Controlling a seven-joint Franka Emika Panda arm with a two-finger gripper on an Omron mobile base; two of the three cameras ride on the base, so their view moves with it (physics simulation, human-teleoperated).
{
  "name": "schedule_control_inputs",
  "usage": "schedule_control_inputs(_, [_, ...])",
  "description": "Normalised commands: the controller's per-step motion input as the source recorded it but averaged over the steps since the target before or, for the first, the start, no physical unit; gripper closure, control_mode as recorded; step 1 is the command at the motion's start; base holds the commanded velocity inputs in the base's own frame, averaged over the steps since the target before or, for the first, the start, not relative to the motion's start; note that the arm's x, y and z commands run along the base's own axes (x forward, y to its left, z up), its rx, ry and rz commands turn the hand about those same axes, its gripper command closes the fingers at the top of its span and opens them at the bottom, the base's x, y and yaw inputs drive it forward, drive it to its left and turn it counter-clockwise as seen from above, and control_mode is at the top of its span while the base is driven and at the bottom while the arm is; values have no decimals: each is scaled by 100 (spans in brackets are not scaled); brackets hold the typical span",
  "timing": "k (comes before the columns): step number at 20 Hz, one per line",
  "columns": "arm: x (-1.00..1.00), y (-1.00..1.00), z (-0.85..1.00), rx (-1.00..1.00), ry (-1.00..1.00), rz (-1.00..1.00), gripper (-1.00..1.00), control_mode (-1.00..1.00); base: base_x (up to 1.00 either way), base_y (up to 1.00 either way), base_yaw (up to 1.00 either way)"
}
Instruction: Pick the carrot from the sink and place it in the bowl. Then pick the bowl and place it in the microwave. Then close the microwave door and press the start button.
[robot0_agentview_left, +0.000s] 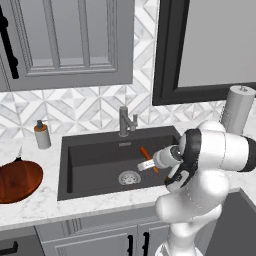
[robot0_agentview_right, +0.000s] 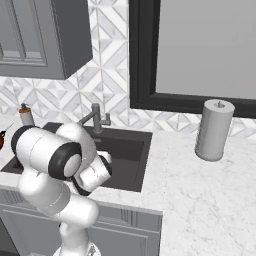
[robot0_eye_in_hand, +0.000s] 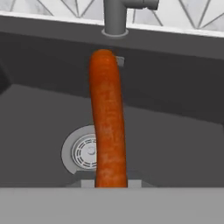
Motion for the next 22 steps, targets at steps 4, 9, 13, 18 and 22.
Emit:
schedule_control_inputs(4, [-8,-50,100,2,2,-5,100,-100,0,0,0])
schedule_control_inputs(9, [-2,-40,100,0,0,-5,100,-100,0,0,0])
schedule_control_inputs(13, [0,-34,100,0,0,-4,100,-100,0,0,0])
schedule_control_inputs(18, [-3,-22,100,1,1,-4,100,-100,0,0,0])
schedule_control_inputs(22, [-22,-9,100,9,2,-3,100,-100,0,0,0])
